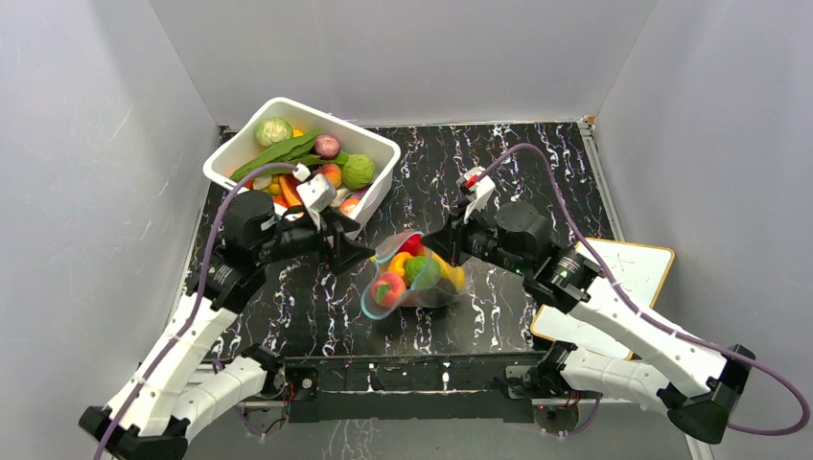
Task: Place the food in the zip-top bag and seal the zipper
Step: Adjust the zipper food storage bag at the center of the board.
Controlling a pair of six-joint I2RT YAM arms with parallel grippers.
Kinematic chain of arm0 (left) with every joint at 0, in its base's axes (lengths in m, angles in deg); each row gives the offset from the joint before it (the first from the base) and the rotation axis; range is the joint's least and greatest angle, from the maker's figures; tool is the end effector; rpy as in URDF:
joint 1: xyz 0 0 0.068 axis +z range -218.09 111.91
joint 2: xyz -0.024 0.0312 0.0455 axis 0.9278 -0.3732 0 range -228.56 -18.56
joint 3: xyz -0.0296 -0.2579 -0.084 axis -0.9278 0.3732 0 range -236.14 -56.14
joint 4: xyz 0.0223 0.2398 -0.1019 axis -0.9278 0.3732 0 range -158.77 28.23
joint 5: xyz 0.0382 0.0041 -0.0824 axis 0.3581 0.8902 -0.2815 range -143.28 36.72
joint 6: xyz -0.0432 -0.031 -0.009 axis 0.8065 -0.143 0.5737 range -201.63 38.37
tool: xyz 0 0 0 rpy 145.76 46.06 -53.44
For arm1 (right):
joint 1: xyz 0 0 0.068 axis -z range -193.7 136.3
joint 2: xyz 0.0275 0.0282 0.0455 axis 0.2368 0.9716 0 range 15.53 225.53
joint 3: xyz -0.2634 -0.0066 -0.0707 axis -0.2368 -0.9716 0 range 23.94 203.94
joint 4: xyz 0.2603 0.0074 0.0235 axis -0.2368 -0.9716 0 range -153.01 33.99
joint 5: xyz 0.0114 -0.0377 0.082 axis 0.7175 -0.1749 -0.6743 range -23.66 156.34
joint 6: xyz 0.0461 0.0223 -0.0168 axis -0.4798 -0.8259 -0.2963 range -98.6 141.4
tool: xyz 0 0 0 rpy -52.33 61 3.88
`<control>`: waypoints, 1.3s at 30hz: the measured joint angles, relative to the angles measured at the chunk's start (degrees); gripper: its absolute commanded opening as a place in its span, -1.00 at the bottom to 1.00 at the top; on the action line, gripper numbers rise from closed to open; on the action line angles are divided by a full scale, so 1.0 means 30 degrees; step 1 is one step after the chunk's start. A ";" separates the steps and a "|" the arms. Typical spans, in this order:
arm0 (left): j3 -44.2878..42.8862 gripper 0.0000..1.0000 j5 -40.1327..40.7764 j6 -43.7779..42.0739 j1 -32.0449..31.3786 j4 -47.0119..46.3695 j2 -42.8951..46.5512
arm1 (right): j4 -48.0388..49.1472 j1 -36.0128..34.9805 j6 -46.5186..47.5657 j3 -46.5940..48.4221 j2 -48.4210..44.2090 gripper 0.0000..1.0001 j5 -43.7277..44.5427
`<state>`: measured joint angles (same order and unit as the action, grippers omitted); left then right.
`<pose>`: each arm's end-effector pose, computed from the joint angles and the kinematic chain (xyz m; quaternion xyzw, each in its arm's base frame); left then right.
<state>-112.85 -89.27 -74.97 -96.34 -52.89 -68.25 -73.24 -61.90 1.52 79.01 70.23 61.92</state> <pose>0.1545 -0.1067 0.3885 0.3326 0.6721 -0.4094 0.5197 0.1425 0.1636 0.3588 -0.2186 0.7725 0.3590 0.4760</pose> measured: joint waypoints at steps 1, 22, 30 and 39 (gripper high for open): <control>0.0000 0.32 -0.0175 -0.1129 0.0000 0.0350 0.0408 | -0.0015 0.0000 0.0211 0.0000 -0.0248 -1.00 -0.0539; 0.1231 0.29 -0.6870 -1.0207 0.0000 0.4371 0.4044 | 0.0342 0.0000 0.1333 -0.0051 -0.2157 -1.00 -0.3949; 0.1537 0.07 -0.8415 -0.9588 0.0000 0.3359 0.3177 | 0.1472 0.0000 0.0503 -0.0182 -0.1894 -1.00 -0.2973; 0.2688 0.01 -0.9275 -0.8247 0.0000 0.0670 0.2106 | 0.2484 0.0000 0.0087 -0.0182 -0.1173 -1.00 -0.2645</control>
<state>-104.78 -117.09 -99.72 -96.34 -50.88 -61.93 -65.79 -61.90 1.78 78.46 66.71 53.98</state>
